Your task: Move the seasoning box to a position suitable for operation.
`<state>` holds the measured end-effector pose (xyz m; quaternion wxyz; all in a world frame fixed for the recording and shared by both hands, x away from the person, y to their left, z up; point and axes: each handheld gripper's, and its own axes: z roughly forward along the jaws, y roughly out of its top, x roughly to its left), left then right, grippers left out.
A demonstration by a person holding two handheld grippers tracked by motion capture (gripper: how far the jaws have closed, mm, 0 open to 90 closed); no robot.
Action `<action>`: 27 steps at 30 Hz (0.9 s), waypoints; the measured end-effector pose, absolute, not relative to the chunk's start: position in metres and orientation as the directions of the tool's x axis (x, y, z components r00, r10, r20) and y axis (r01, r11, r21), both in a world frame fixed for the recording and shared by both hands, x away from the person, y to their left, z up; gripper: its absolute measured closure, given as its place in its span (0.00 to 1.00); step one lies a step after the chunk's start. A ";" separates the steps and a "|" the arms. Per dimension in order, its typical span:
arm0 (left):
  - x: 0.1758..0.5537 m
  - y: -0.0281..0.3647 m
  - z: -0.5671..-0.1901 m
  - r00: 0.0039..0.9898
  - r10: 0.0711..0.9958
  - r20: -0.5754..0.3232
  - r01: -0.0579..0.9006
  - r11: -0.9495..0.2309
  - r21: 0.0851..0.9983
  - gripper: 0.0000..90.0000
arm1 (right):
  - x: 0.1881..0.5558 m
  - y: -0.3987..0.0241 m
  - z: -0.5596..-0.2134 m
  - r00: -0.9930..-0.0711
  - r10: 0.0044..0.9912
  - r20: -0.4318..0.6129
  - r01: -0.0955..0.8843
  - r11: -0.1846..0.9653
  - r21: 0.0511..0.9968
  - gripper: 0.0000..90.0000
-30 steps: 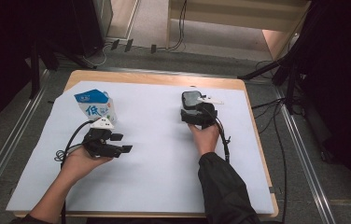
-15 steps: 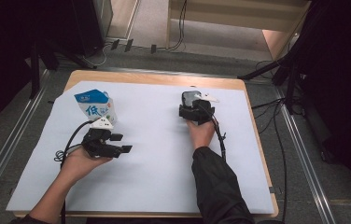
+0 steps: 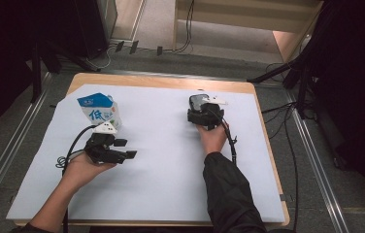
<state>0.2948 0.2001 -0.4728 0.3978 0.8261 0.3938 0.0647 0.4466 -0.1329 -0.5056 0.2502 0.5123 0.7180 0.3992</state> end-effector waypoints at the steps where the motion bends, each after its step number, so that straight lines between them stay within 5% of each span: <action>1: 0.295 0.200 -0.473 0.683 0.700 -0.207 0.599 -0.376 0.707 0.43 | 0.446 -0.134 -0.505 -0.357 0.933 0.041 0.533 0.167 0.829 0.17; 27: 0.299 0.197 -0.473 0.689 0.692 -0.216 0.603 -0.382 0.700 0.42 | 0.397 -0.150 -0.472 -0.500 0.863 0.072 0.503 0.222 0.835 0.18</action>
